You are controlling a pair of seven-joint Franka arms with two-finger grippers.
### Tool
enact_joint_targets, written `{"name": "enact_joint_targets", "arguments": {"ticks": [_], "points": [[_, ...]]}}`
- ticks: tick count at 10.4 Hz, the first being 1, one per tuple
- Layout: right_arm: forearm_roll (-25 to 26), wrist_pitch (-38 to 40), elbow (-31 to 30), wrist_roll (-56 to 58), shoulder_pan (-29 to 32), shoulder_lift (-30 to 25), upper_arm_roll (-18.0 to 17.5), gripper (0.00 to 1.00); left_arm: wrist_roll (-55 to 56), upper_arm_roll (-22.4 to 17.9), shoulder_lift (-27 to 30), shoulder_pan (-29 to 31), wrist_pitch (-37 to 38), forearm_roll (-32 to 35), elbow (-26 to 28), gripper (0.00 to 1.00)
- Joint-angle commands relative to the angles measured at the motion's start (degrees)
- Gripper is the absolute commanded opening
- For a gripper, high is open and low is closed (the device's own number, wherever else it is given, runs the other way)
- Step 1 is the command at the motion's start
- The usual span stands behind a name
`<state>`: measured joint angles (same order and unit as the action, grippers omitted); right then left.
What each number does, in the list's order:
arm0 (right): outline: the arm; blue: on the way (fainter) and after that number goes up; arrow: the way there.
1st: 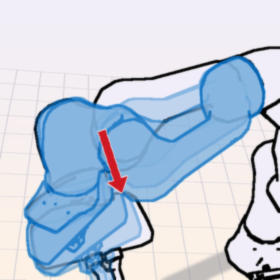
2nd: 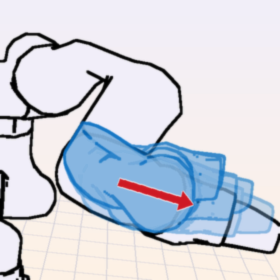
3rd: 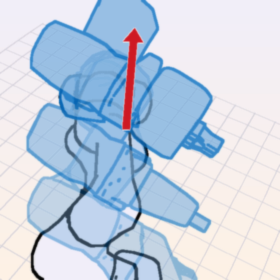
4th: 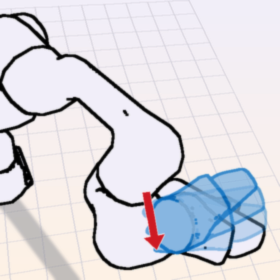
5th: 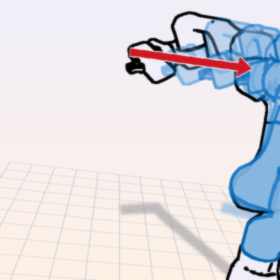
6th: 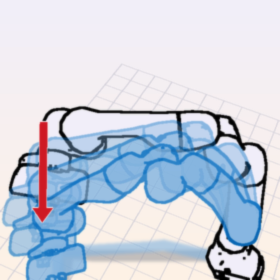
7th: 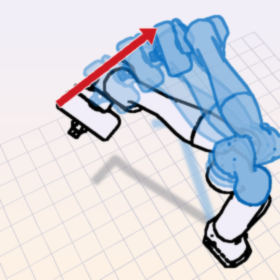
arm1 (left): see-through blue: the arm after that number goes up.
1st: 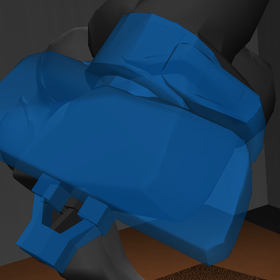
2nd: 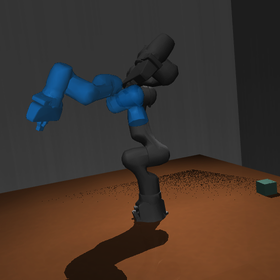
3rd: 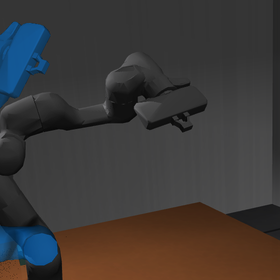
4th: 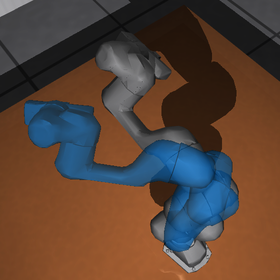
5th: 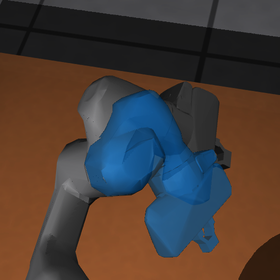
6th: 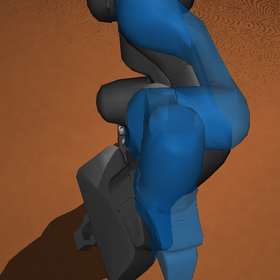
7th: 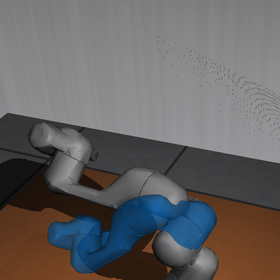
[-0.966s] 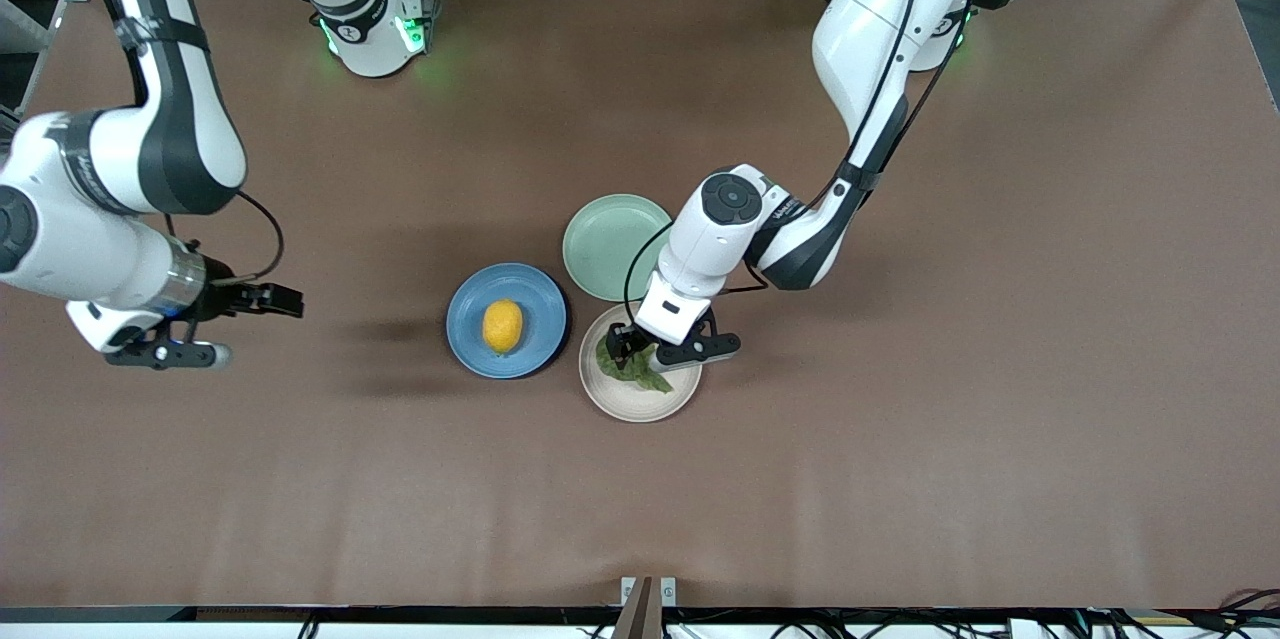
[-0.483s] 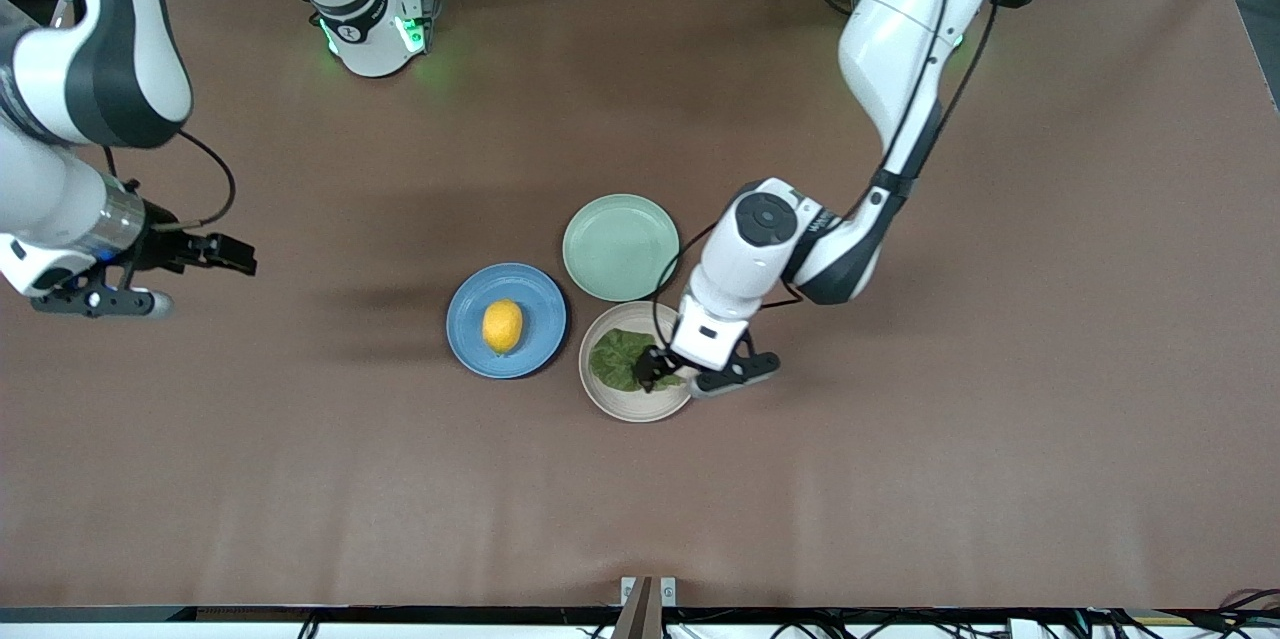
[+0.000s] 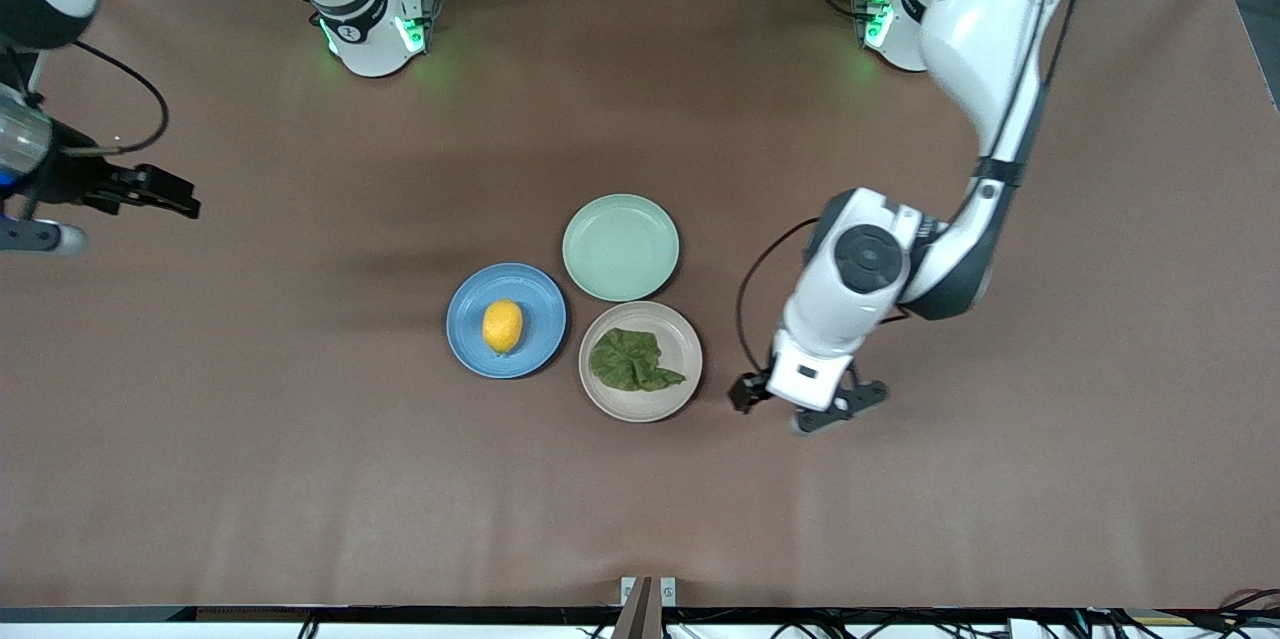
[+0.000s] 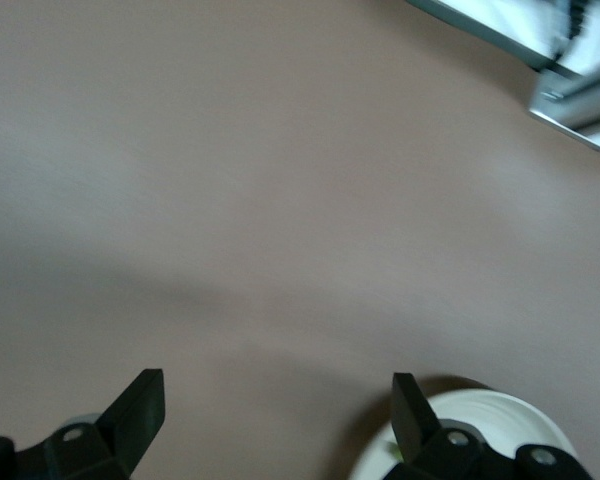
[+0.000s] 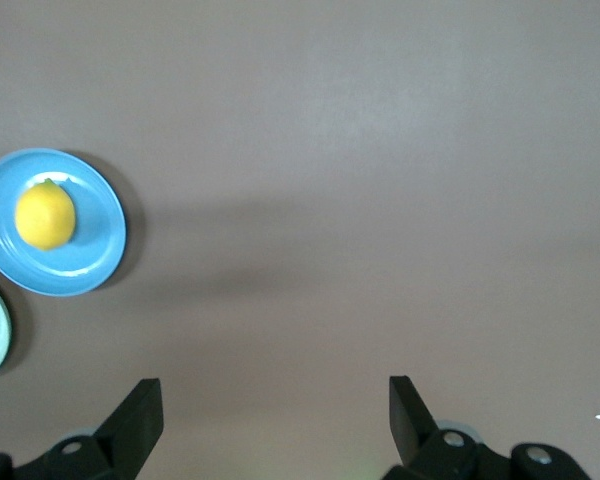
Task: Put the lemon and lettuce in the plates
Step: 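Open the left gripper and lift it away from the cream plate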
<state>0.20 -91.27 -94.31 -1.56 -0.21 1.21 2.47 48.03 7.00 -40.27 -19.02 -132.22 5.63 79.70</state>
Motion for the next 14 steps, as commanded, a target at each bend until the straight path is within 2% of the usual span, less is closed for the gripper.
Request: {"name": "enact_joint_targets", "arguments": {"ticks": [1, 6, 8, 10, 12, 14], "points": [[0.33, 2.23, 3.59, 0.07, 0.39, -0.77, -0.44, 1.0, -6.69, 0.91, 3.08, 4.86, 5.99, 0.79, 1.34, 1.0], [0.15, 4.17, 8.7, 0.24, -0.85, -1.03, 1.75, 1.0, -15.84, 1.26, 5.28, 11.01, 21.63, 0.43, 3.0, 1.0], [-0.12, 4.17, 8.79, 0.42, -0.23, -1.3, 1.58, 1.0, -16.83, 1.52, 7.65, 12.86, 21.92, -0.36, 7.47, 1.0], [-0.2, 3.82, 8.79, 0.42, 0.38, -1.29, 1.23, 1.0, -17.09, 2.31, 11.85, 14.7, 19.83, -0.27, 15.35, 1.0], [-0.03, 3.65, 8.79, 0.59, 0.21, -1.12, 1.05, 1.0, -21.02, 2.49, 19.75, 15.68, 13.34, -1.66, 27.82, 1.0], [-0.03, 3.65, 8.79, 0.59, 0.04, -1.12, 1.05, 1.0, -23.24, 2.4, 26.0, 16.03, 10.41, -2.73, 36.2, 1.0]]}}
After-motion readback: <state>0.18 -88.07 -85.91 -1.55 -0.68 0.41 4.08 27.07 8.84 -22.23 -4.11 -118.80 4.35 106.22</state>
